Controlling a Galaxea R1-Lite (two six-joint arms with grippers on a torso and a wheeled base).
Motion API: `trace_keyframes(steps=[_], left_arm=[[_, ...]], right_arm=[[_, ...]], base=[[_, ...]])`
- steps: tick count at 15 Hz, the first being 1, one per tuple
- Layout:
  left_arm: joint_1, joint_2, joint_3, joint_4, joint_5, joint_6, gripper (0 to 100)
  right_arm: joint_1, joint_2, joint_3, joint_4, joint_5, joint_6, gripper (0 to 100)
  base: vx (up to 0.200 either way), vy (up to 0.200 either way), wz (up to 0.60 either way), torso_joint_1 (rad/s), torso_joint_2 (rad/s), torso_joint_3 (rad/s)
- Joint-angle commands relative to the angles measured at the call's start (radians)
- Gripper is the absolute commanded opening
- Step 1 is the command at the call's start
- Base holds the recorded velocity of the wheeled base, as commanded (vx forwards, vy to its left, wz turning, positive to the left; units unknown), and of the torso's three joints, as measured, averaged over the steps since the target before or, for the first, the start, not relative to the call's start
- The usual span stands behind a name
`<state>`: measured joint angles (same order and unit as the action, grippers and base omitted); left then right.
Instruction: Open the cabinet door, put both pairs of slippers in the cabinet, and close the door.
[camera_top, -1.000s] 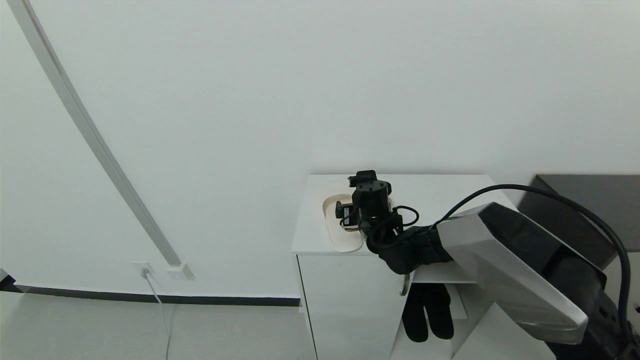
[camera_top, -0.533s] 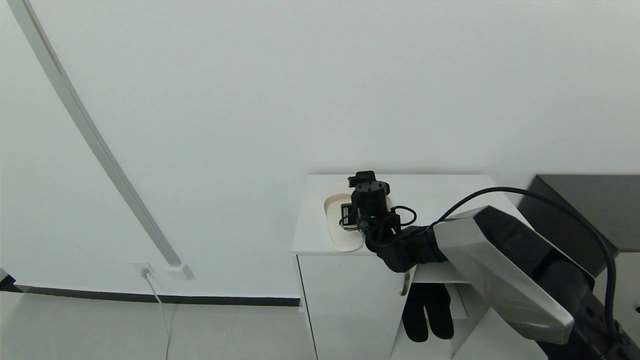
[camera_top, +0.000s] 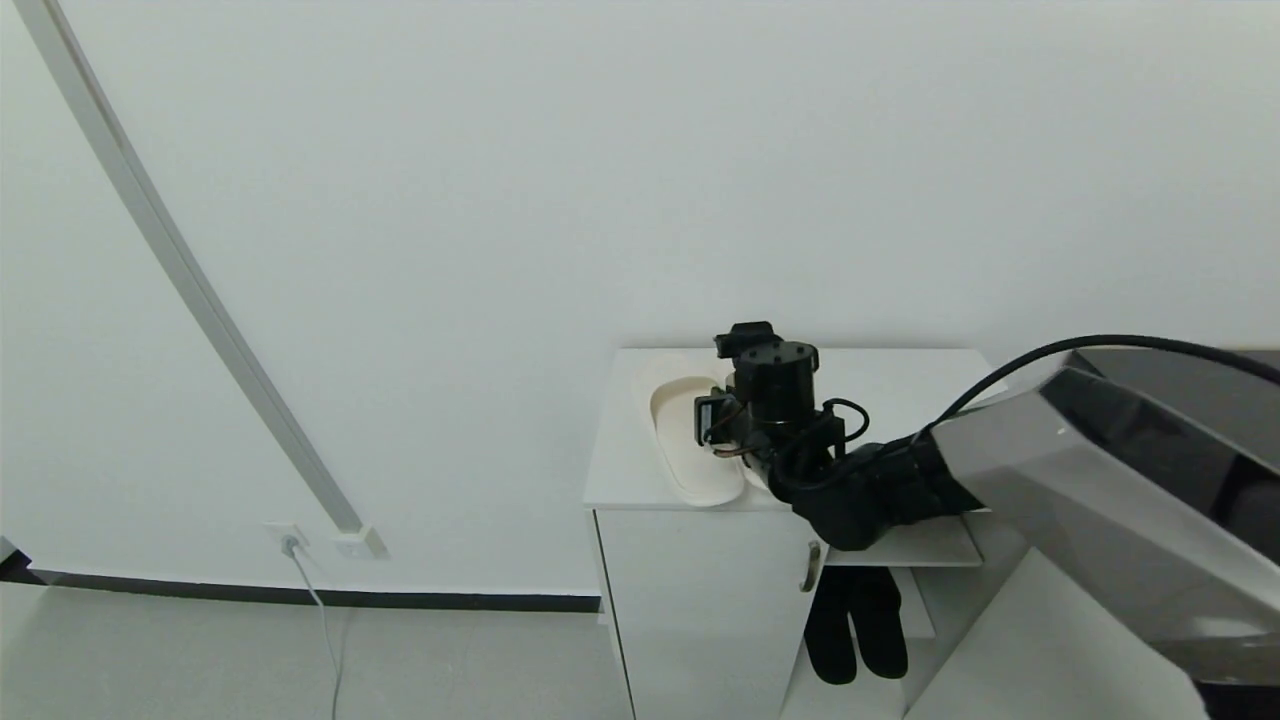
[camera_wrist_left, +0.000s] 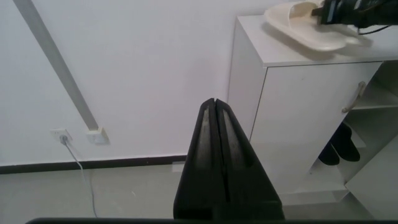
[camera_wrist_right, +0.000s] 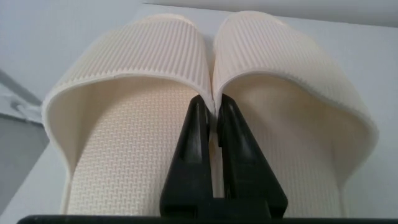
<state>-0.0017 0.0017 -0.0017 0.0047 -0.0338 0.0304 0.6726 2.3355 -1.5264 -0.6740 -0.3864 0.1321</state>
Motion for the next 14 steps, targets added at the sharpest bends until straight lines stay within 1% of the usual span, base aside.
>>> trace_keyframes(steps=[1, 3, 5, 7, 14], left_arm=[[0.0, 0.0, 0.0, 0.0, 0.0, 0.0, 0], [0.0, 0.0, 0.0, 0.0, 0.0, 0.002, 0], [0.0, 0.0, 0.0, 0.0, -0.001, 0.002, 0], [0.0, 0.0, 0.0, 0.0, -0.001, 0.002, 0], [0.0, 0.0, 0.0, 0.0, 0.0, 0.0, 0]], right_arm=[[0.012, -0.305, 0.304, -0.038, 0.083, -0.002, 0], [0.032, -0.426, 0.483, -0.042, 0.133, 0.004, 0], [0.055, -0.487, 0.604, -0.045, 0.175, 0.032, 0], [0.073, -0.487, 0.644, -0.085, 0.17, 0.055, 0], [0.105, -0.459, 0.65, -0.087, 0.165, 0.049, 0]], base=[[0.0, 0.0, 0.0, 0.0, 0.0, 0.0], [0.0, 0.0, 0.0, 0.0, 0.0, 0.0], [0.0, 0.0, 0.0, 0.0, 0.0, 0.0], [0.0, 0.0, 0.0, 0.0, 0.0, 0.0], [0.0, 0.0, 0.0, 0.0, 0.0, 0.0]])
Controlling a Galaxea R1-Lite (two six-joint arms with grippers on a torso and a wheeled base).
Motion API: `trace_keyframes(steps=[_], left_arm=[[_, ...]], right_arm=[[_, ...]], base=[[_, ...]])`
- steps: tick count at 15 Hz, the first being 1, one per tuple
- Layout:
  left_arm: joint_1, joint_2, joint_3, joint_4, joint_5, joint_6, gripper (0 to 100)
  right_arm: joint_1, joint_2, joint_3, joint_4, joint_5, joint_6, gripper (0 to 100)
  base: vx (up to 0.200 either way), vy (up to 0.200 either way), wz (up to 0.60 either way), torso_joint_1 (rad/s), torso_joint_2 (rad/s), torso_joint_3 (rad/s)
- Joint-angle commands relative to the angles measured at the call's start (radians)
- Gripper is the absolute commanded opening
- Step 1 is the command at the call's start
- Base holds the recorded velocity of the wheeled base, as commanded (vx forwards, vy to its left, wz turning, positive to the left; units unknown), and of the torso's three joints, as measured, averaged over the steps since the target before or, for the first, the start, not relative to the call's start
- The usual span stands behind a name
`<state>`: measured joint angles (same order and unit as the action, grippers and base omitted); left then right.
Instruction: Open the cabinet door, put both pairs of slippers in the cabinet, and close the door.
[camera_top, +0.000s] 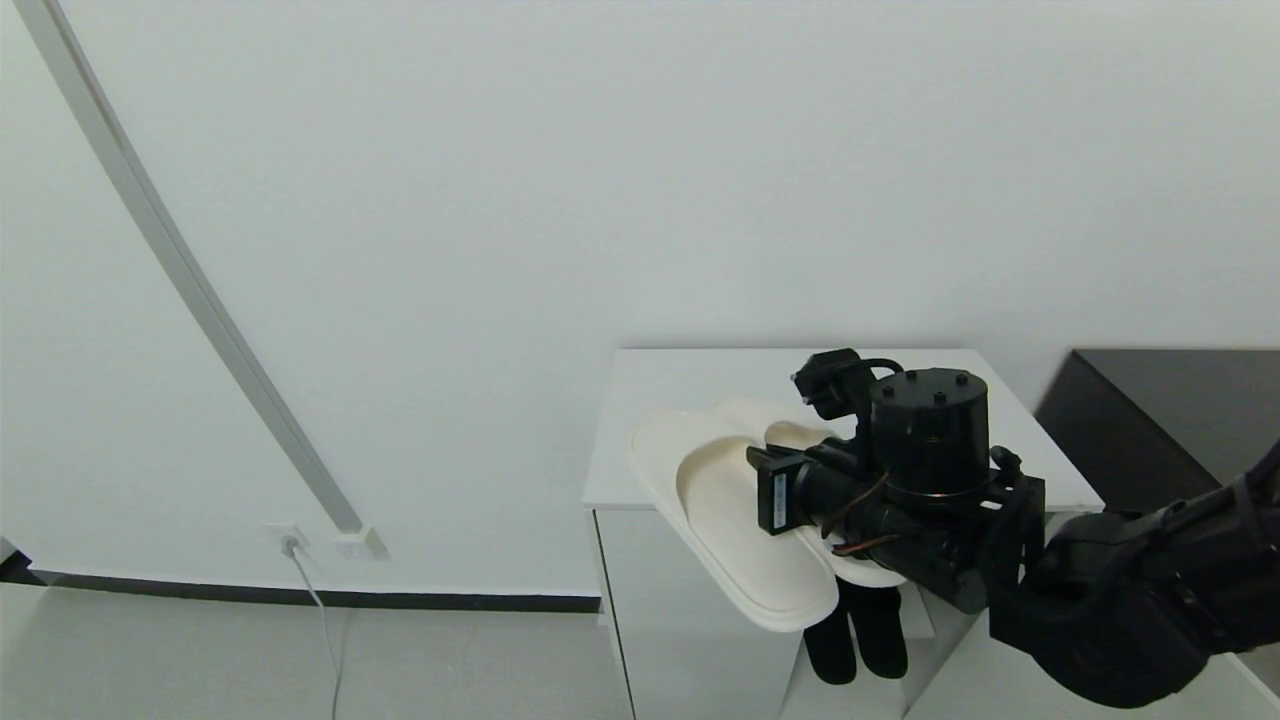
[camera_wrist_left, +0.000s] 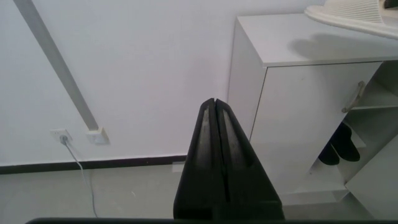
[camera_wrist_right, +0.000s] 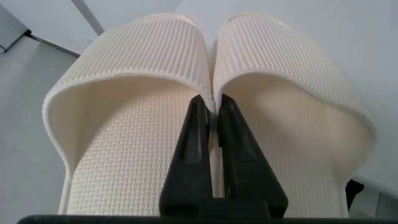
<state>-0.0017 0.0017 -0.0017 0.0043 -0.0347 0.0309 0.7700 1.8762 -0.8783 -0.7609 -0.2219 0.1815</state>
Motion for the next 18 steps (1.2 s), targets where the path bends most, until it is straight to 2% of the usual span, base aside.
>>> trace_keyframes(steps=[1, 10, 18], left_arm=[[0.0, 0.0, 0.0, 0.0, -0.001, 0.0, 0], [0.0, 0.0, 0.0, 0.0, 0.001, -0.005, 0], [0.0, 0.0, 0.0, 0.0, 0.001, -0.005, 0]], right_arm=[[0.012, 0.0, 0.004, 0.0, -0.001, 0.0, 0], [0.023, 0.0, 0.027, -0.003, -0.002, 0.001, 0], [0.023, -0.022, 0.035, -0.006, -0.002, 0.004, 0]], base=[[-0.2, 0.0, 0.0, 0.002, 0.01, -0.002], [-0.2, 0.0, 0.0, 0.001, 0.0, 0.004], [0.0, 0.0, 0.0, 0.0, 0.0, 0.0]])
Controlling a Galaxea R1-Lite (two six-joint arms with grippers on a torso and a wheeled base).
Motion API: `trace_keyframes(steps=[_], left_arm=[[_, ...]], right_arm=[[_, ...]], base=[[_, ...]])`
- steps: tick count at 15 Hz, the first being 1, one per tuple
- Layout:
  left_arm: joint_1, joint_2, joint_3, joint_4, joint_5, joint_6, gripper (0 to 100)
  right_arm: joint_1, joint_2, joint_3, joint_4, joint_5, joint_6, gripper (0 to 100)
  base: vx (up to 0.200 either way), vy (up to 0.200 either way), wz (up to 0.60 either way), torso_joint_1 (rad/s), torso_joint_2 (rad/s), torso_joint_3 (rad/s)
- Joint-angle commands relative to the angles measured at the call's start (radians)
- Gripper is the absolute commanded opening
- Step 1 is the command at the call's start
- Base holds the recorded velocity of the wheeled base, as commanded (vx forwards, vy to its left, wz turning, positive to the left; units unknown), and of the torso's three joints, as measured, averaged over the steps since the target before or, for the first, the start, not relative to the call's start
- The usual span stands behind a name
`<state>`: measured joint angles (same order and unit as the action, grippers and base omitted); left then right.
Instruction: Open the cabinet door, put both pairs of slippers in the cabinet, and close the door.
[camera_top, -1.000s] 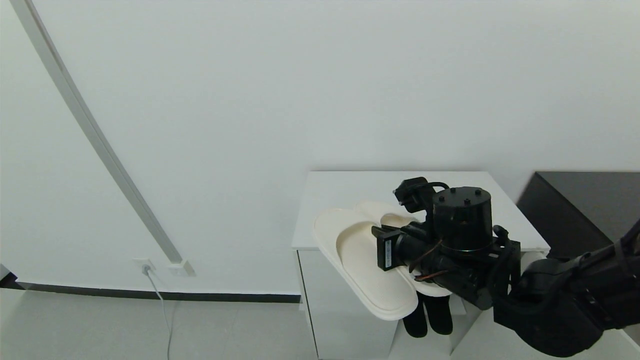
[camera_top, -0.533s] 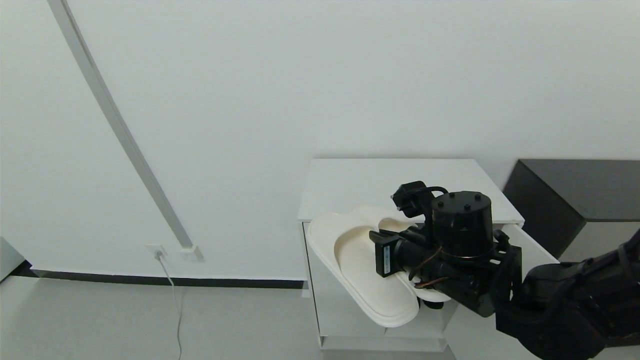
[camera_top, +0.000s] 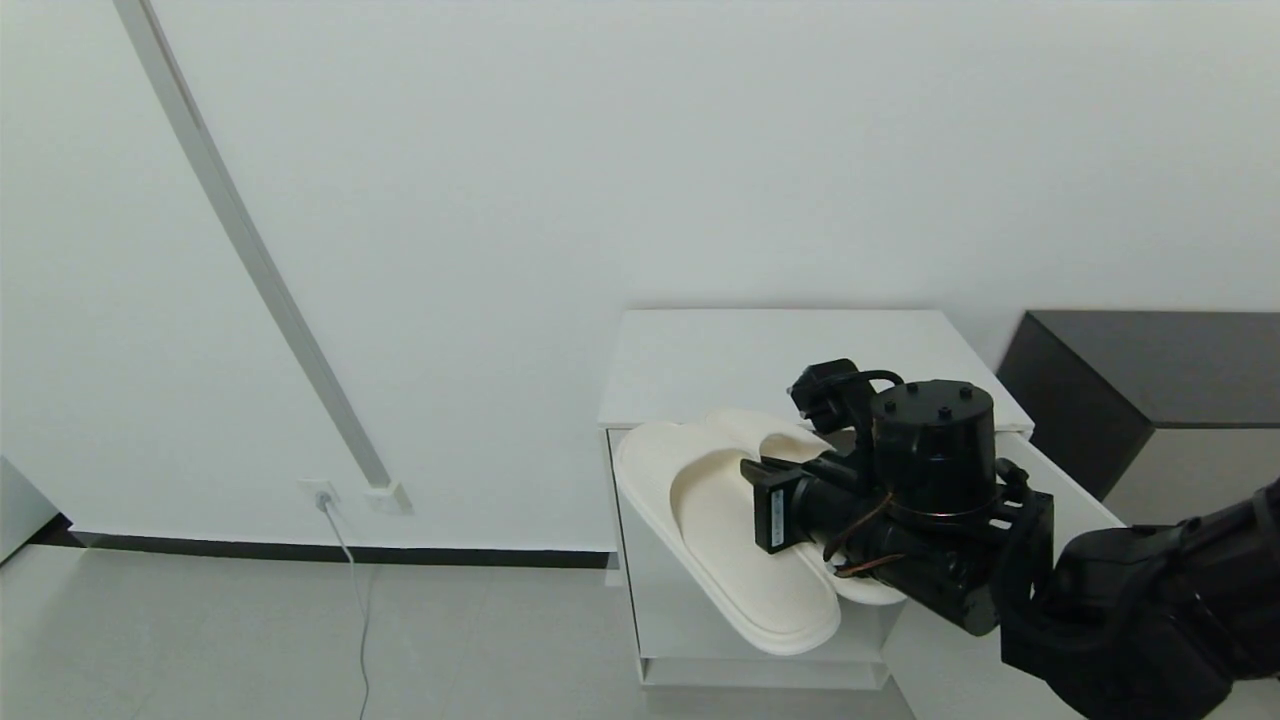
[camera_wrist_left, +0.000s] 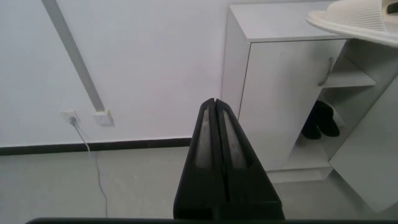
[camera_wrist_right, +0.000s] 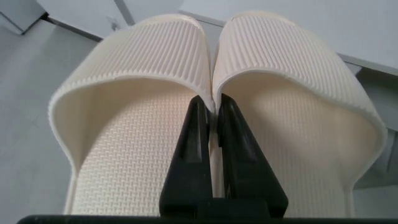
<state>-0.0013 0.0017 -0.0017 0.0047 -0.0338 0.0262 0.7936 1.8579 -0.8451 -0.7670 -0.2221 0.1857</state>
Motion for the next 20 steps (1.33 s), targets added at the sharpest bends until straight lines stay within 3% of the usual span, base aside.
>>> trace_keyframes(steps=[1, 3, 20], left_arm=[[0.0, 0.0, 0.0, 0.0, 0.0, 0.0, 0], [0.0, 0.0, 0.0, 0.0, 0.0, 0.0, 0], [0.0, 0.0, 0.0, 0.0, 0.0, 0.0, 0]], right_arm=[[0.001, -0.006, 0.006, 0.0, 0.0, 0.0, 0], [0.004, -0.008, 0.011, 0.0, -0.002, 0.0, 0], [0.004, -0.019, 0.023, 0.0, -0.002, -0.006, 0]], base=[[0.0, 0.0, 0.0, 0.0, 0.0, 0.0], [0.0, 0.0, 0.0, 0.0, 0.0, 0.0], [0.0, -0.2, 0.0, 0.002, 0.0, 0.002]])
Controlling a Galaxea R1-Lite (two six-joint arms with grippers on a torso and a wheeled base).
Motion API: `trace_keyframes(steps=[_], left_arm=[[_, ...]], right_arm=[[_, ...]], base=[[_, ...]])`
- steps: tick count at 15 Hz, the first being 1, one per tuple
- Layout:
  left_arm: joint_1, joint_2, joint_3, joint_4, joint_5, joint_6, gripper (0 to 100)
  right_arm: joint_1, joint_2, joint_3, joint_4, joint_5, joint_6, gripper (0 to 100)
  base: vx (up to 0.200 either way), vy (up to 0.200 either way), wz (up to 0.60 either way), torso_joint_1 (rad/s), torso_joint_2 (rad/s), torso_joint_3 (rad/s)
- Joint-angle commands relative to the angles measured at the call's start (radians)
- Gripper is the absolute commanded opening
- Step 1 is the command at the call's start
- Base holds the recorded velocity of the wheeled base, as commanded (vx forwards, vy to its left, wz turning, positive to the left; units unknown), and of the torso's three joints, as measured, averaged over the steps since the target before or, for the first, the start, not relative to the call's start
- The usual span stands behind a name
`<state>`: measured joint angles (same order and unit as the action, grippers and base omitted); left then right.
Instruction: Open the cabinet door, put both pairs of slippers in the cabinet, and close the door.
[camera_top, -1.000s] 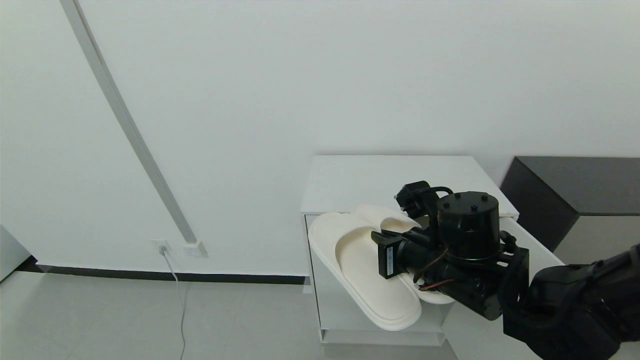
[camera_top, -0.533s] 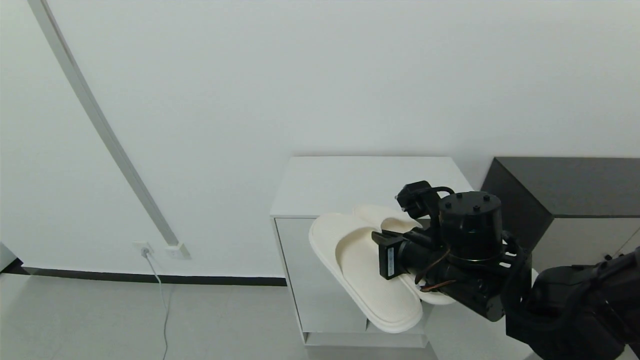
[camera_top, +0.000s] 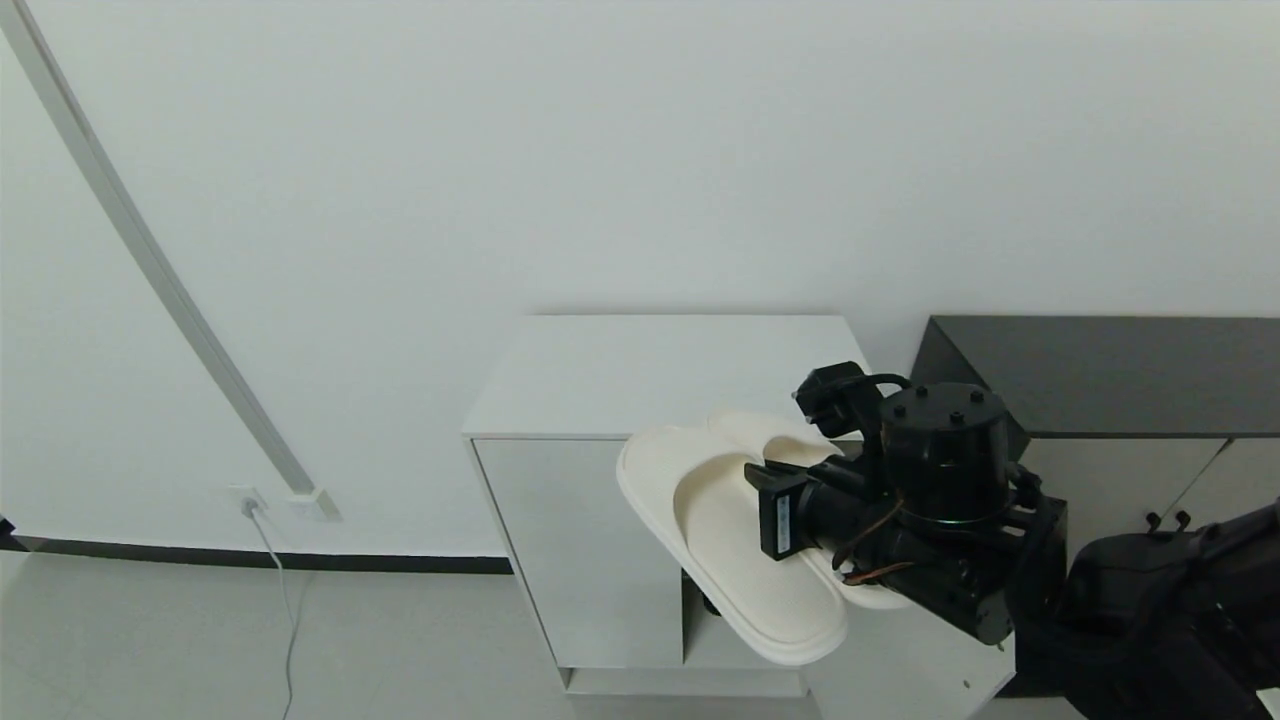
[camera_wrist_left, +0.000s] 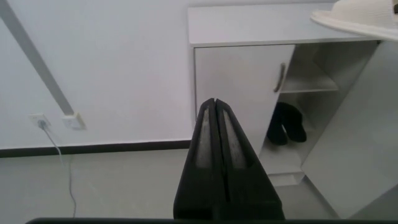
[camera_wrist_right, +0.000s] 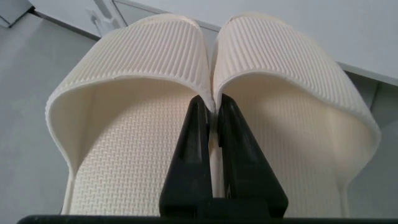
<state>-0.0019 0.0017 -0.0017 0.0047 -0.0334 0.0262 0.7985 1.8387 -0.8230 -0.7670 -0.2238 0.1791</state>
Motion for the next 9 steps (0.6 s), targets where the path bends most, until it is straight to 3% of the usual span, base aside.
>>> trace_keyframes(steps=[1, 9], left_arm=[[0.0, 0.0, 0.0, 0.0, 0.0, 0.0, 0], [0.0, 0.0, 0.0, 0.0, 0.0, 0.0, 0]], right_arm=[[-0.001, 0.001, 0.001, 0.0, 0.0, 0.0, 0], [-0.001, 0.001, 0.007, 0.0, 0.0, 0.0, 0]], base=[[0.0, -0.2, 0.0, 0.002, 0.0, 0.007], [0.0, 0.0, 0.0, 0.0, 0.0, 0.0]])
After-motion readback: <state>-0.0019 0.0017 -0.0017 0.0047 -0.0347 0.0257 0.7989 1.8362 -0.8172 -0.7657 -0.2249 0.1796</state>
